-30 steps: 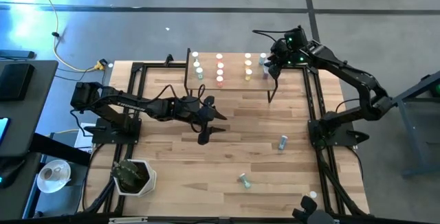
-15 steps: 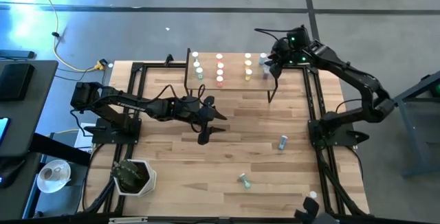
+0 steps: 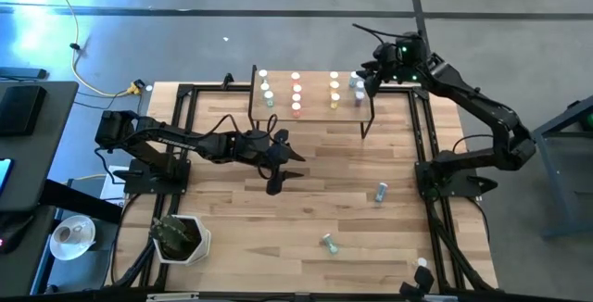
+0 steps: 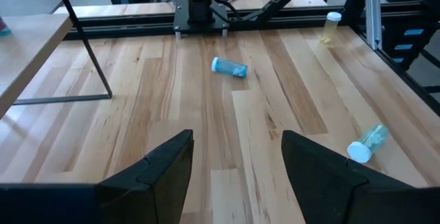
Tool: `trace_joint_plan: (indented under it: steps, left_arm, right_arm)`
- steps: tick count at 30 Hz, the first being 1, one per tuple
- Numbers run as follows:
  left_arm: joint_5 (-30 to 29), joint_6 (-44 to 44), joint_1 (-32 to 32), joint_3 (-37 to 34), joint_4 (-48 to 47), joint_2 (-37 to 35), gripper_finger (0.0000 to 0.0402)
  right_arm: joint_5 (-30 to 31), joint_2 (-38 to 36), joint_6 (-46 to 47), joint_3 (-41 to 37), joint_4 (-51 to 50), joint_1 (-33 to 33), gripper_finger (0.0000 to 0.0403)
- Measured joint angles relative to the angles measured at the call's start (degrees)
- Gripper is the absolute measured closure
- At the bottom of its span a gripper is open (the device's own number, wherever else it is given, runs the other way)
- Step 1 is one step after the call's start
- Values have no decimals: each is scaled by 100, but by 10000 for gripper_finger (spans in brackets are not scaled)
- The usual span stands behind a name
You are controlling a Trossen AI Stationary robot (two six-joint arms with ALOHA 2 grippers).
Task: Pick and place medicine bottles onto shelf by color
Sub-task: Adjust the blue pill bottles on the shelf
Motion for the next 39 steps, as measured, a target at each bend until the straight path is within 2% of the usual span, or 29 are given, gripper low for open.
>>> trace_joint_plan:
  steps: [2, 5, 8, 14, 18, 23, 32, 39]
  left_arm:
    - [-31, 0, 0, 0, -38, 0, 190]
    - [-35, 0, 7, -1, -42, 0, 190]
    - [-35, 44, 16, -1, -42, -4, 190]
    - [-35, 105, 164, 5, -84, -156, 190]
    - [-34, 105, 276, 7, -242, -255, 190]
    - [-34, 49, 322, 0, -550, -297, 190]
    - [-33, 96, 318, 0, -606, -297, 190]
    - [-31, 97, 319, 0, -604, -295, 190]
  right_arm:
    - [108, 0, -8, 0, 66, 80, 249]
    - [612, 0, -37, 17, 129, 249, 249]
    - [862, 71, -183, 288, -87, 362, 249]
    - [1027, 411, -157, 1253, -651, 418, 249]
    - [1040, 920, -218, 1884, -1411, 441, 249]
    - [1331, 1528, -465, 2435, -2150, 533, 249]
    - [1523, 2255, -951, 2971, -2858, 803, 249]
    - [1652, 2370, -1080, 3001, -2930, 830, 249]
